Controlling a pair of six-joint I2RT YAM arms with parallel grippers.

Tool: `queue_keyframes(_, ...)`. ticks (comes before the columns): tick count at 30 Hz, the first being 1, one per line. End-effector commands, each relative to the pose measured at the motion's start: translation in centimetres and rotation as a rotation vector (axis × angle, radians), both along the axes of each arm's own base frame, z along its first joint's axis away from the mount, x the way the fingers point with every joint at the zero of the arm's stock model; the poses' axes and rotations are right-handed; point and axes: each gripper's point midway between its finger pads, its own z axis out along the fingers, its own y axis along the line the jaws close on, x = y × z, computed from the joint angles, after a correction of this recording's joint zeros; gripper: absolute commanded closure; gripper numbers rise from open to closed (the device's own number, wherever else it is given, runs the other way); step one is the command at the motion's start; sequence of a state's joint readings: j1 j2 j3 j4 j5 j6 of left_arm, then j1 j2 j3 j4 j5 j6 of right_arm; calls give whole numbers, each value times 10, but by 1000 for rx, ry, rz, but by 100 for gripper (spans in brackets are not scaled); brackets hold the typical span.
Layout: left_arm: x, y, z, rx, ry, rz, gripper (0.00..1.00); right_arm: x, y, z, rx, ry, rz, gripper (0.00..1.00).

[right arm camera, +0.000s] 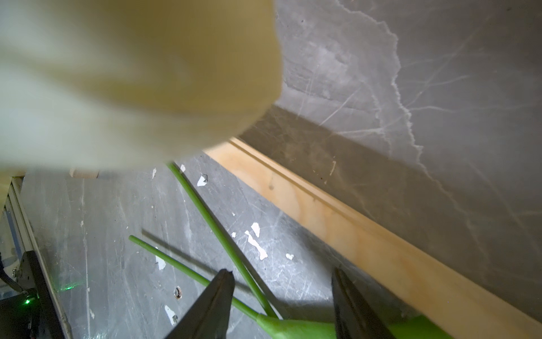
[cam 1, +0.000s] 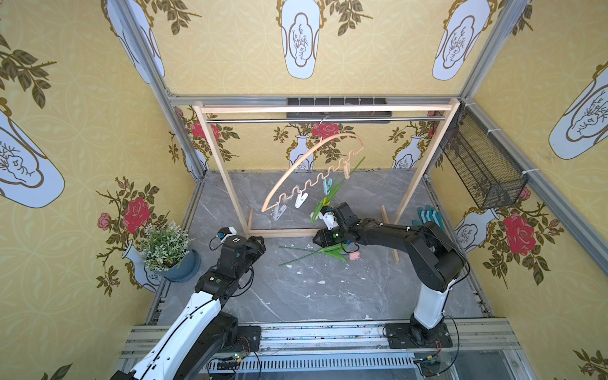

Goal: Dry the flowers on a clothes hanger
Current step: Adjust the flower at the center of the board.

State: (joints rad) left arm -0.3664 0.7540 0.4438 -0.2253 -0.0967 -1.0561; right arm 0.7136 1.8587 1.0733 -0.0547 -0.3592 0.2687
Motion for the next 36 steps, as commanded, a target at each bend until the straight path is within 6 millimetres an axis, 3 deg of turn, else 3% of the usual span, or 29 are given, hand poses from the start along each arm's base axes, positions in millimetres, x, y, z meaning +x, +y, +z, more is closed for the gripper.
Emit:
queue_keyframes(1, 3, -2, 2, -5, -8, -2, 40, 0, 3, -3, 5, 7, -1, 43)
queue_keyframes(7, 4, -2, -1, -3, -2, 0, 40, -8, 6, -13, -21, 28, 16, 44)
queue_keyframes(14, 4, -2, -9, 2, 13, -5, 40, -32, 5, -28, -53, 70, 17, 45)
queue_keyframes(24, 7, -10, -19, 2, 38, -36, 40, -61, 5, -31, -93, 91, -21, 46)
queue_keyframes(31, 8, -14, -24, -2, 49, -62, 41, -64, 7, -16, -148, 5, -11, 45)
queue_keyframes(36, 5, -11, -25, 4, 54, -52, 41, -77, 17, 3, -188, -94, 62, 43)
